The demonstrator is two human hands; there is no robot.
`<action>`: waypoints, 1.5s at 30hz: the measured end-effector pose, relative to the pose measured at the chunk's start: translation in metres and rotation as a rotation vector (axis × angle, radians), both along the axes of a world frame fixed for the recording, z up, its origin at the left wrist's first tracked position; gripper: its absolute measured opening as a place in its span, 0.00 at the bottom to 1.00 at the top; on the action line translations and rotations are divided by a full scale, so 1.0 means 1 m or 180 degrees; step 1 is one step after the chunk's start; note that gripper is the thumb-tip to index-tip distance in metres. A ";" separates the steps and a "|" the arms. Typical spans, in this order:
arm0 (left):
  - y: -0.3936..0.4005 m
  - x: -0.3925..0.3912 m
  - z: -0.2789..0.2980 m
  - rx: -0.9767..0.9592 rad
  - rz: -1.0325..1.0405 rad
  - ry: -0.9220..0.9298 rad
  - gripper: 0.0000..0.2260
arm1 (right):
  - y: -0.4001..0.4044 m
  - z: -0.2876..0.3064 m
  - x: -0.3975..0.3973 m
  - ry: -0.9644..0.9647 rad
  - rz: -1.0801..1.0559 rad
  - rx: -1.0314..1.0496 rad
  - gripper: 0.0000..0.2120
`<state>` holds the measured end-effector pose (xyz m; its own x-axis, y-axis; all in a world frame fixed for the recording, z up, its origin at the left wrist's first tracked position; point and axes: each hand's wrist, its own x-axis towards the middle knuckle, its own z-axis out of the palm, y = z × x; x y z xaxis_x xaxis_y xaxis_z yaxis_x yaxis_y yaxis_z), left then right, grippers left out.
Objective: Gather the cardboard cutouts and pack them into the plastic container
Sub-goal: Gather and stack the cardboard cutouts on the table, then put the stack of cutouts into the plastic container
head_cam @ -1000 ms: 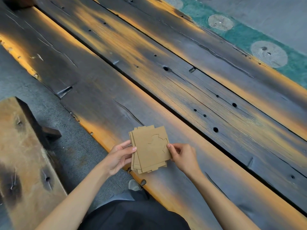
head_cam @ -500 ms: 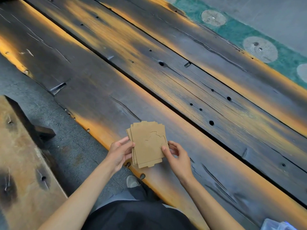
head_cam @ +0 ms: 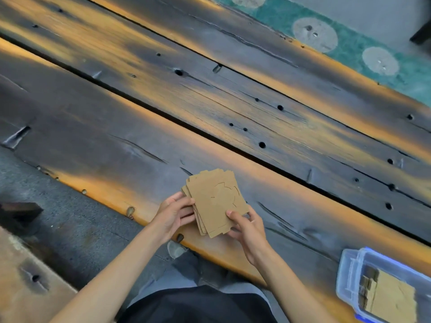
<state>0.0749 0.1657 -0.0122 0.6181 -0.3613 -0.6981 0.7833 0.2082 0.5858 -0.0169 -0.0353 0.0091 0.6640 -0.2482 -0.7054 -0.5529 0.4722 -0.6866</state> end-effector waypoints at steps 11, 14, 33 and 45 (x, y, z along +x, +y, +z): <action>-0.072 0.010 0.040 0.0924 -0.1486 -0.0825 0.14 | -0.090 0.012 -0.050 -0.0062 0.0347 -0.0379 0.16; -0.107 -0.009 0.041 0.0983 -0.1869 -0.0898 0.15 | -0.127 0.016 -0.079 -0.0023 0.0209 -0.0447 0.15; -0.359 -0.170 0.038 0.1274 -0.3249 -0.1274 0.14 | -0.333 0.019 -0.277 0.0621 -0.0620 -0.0936 0.18; -0.454 -0.239 0.024 0.2008 -0.3729 -0.2028 0.12 | -0.417 0.018 -0.327 0.1024 -0.0383 -0.1414 0.21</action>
<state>-0.1638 -0.2885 0.0118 0.4505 -0.6067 -0.6549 -0.0977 -0.7627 0.6393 -0.3443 -0.4527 0.0274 0.3812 -0.6283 -0.6782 -0.7274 0.2489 -0.6395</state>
